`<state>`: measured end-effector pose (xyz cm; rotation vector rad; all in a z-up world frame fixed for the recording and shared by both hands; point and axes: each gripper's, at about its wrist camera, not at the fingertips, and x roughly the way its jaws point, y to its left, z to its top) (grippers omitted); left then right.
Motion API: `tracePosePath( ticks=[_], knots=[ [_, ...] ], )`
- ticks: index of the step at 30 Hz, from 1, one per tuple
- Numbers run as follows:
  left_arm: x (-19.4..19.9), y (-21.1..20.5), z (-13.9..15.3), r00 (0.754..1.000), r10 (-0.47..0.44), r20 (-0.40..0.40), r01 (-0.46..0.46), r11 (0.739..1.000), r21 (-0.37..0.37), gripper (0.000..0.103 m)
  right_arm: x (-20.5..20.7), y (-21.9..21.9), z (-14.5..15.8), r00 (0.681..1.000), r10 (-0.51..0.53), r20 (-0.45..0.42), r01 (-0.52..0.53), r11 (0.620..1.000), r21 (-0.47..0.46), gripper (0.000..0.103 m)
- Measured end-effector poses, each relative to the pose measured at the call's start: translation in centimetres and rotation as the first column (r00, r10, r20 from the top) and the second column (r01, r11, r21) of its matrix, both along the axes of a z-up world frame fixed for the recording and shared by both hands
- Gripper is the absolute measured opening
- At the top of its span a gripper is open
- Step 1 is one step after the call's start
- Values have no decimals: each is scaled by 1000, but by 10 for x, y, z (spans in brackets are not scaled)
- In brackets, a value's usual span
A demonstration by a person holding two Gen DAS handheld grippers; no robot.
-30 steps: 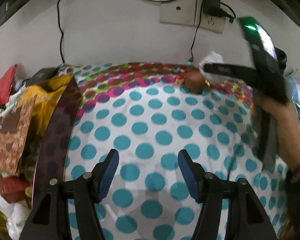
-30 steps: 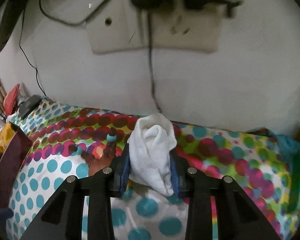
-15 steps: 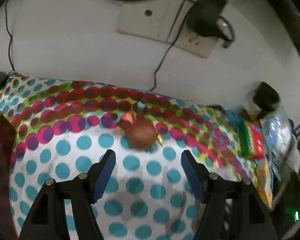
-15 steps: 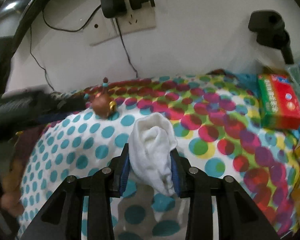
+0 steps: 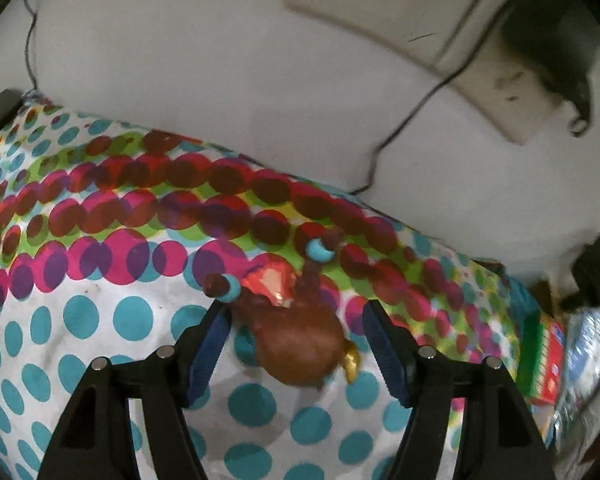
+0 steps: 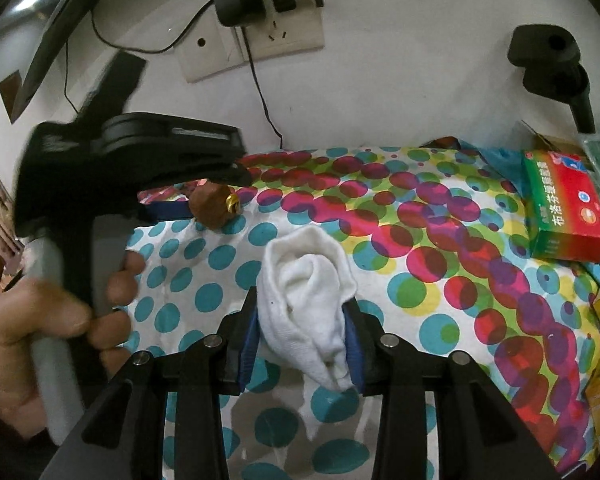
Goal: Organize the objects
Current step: 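Grasp the brown toy figure with the left tool while the right tool holds the white sock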
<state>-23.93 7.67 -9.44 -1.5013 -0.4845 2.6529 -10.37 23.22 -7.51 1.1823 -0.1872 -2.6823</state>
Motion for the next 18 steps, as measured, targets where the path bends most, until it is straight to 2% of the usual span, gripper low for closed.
tracePosePath(
  ticks=[4, 5, 6, 13, 18],
  knots=[
    [2, 1, 0, 999, 25, -37, -26, 999, -27, 70, 0, 0, 1, 1000, -1, 0, 1, 1000, -3, 36],
    [4, 0, -1, 998, 31, -51, -33, 999, -37, 64, 0, -1, 1, 1000, 0, 2, 0, 1000, -3, 36],
    [5, 0, -1, 998, 24, -61, -27, 999, -42, 52, -1, -1, 0, 1000, -1, 5, 1, 1000, -5, 37],
    [16, 8, 1, 995, -35, -91, 25, 994, -109, 50, -3, -3, 0, 1000, -1, 11, 1, 1000, 3, 37],
    [32, 2, 4, 995, -45, -92, 33, 992, -125, 50, -3, -3, 1, 1000, -1, 13, 1, 1000, 14, 37]
  ],
)
